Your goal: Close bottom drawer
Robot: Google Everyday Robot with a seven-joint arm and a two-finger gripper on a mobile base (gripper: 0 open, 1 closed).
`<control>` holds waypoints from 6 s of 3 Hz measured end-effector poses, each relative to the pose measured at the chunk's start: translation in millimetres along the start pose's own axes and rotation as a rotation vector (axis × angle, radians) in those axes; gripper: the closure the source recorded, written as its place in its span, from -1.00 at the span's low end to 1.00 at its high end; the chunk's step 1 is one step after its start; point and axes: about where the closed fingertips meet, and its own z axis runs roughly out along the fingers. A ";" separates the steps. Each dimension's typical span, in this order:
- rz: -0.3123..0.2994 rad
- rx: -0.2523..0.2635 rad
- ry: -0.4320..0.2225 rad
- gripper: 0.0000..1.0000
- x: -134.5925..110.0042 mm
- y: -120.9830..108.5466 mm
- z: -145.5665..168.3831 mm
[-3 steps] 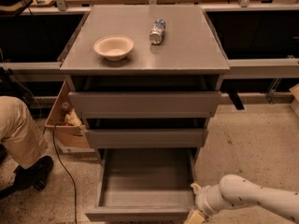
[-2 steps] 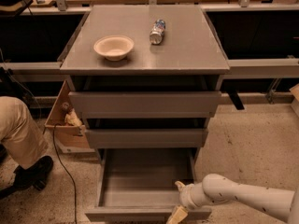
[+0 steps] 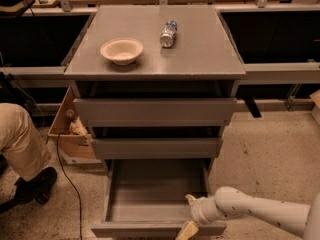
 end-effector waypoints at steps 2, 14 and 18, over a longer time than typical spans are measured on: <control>0.023 0.007 -0.046 -1.00 -1.4 -25.6 54.2; -0.063 0.218 -0.116 -0.55 -39.4 -116.9 151.2; -0.075 0.240 -0.123 -0.19 -49.3 -129.3 144.9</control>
Offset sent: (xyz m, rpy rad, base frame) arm 0.0499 0.0341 -0.0800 0.0536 -0.0129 -0.0703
